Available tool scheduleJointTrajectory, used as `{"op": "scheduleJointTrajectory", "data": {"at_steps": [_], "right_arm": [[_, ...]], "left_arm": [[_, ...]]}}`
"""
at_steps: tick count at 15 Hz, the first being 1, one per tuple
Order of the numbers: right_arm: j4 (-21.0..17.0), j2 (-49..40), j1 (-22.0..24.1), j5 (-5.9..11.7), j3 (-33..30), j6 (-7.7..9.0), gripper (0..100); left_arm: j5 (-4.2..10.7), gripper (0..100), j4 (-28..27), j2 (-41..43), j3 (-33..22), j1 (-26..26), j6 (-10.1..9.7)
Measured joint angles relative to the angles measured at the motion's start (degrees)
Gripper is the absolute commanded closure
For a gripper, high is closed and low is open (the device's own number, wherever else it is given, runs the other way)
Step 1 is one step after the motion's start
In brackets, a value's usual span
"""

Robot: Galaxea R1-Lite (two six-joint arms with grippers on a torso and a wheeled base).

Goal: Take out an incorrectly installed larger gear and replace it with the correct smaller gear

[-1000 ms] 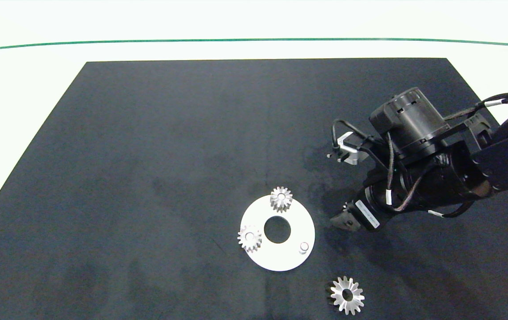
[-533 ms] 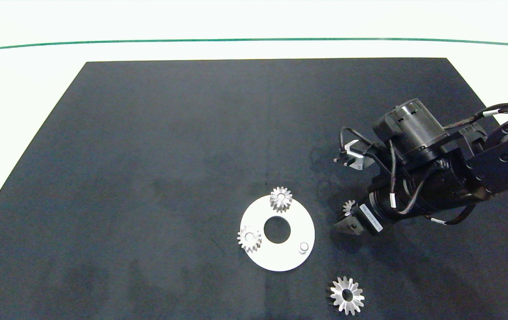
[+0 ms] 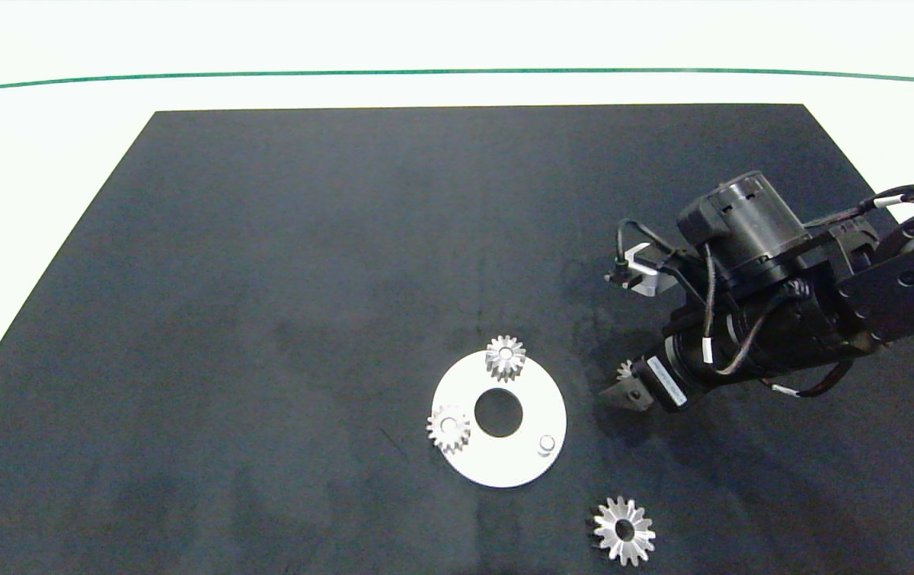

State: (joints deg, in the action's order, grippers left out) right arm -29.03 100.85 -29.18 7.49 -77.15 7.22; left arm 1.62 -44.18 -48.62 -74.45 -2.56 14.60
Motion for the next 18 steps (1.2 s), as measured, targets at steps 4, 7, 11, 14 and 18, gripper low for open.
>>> {"op": "scheduleJointTrajectory", "data": {"at_steps": [4,7,11,14,18], "right_arm": [[0.09,0.28,-0.13,0.20,-0.32,0.00,14],[0.43,0.80,-0.28,0.43,-0.57,0.13,20],[1.38,2.23,-0.33,0.32,-0.62,0.11,27],[1.69,2.84,-0.48,0.52,-0.60,0.17,33],[1.55,2.93,-1.00,0.87,-0.33,0.46,41]], "left_arm": [[0.00,0,0.02,0.09,0.00,0.02,-0.02],[0.00,0,0.05,0.11,-0.05,0.02,0.00],[0.00,0,0.06,0.13,-0.02,-0.02,-0.02],[0.02,0,0.06,0.13,0.02,0.00,-0.02],[0.00,0,0.05,0.13,0.02,0.02,-0.02]]}}
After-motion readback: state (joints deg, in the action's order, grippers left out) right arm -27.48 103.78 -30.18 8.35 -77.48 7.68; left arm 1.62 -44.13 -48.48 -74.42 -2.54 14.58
